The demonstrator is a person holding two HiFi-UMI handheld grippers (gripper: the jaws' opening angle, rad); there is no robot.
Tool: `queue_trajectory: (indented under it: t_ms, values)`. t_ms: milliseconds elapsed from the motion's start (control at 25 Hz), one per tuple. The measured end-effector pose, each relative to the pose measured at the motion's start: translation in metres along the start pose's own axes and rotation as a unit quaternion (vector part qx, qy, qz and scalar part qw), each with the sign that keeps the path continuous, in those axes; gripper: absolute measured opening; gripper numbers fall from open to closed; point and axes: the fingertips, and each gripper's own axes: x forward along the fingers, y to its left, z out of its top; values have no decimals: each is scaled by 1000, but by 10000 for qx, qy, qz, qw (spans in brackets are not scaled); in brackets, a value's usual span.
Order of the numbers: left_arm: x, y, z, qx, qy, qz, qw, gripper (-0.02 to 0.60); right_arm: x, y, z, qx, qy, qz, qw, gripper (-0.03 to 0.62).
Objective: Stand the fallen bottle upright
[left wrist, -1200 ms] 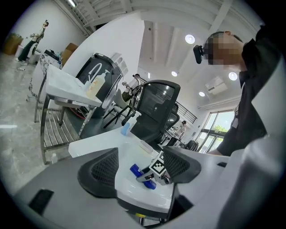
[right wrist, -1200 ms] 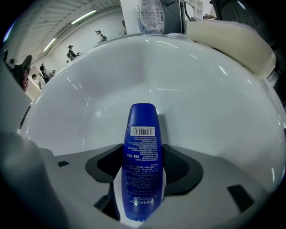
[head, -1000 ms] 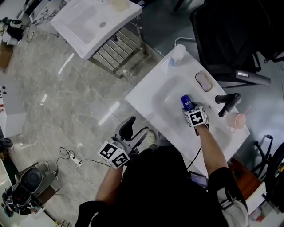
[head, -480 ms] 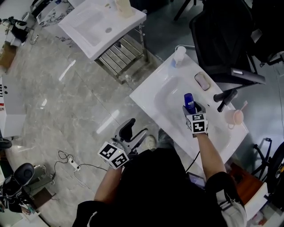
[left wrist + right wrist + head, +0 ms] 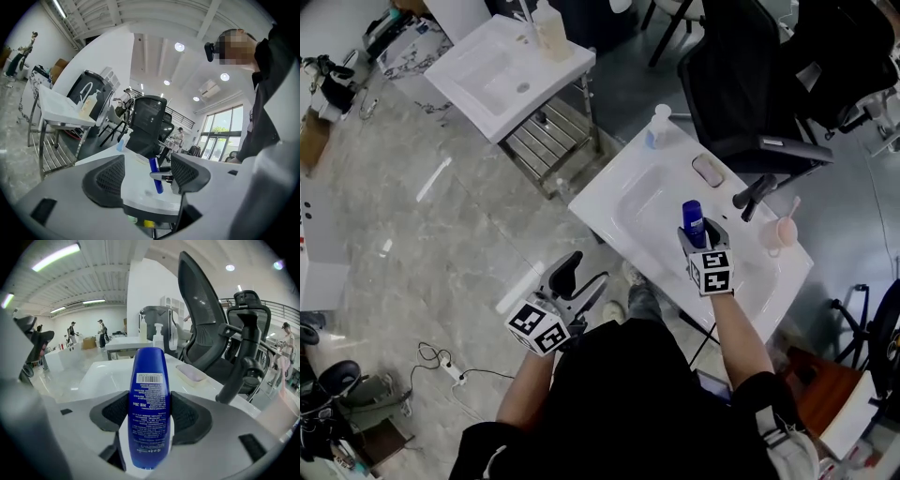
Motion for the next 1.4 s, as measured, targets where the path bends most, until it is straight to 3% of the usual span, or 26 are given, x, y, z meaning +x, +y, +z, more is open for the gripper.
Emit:
queue_trajectory:
  t_ms: [320,560,880,1200,1400]
  values:
    - [15,-32,-2,166,86,-618,9979,321,-62,0,5,157,-474,-230,9985,285]
    - [38,-57,-8,259,254,-1013,9942,321,-105,-26,0,511,-858,-566,9934,285]
    - [80,-96,-12,344,427,-1445,9880,321,-168,-96,-17,1293,-1301,-1206,9756,285]
    - [130,-151,-18,469,521,-1795,9813,318,-217,-171,-32,1288,-1486,-1677,9660,285]
    - [148,-181,-35,541,585,-1768,9810,318,-232,-214,-47,1302,-1543,-1748,9637,285]
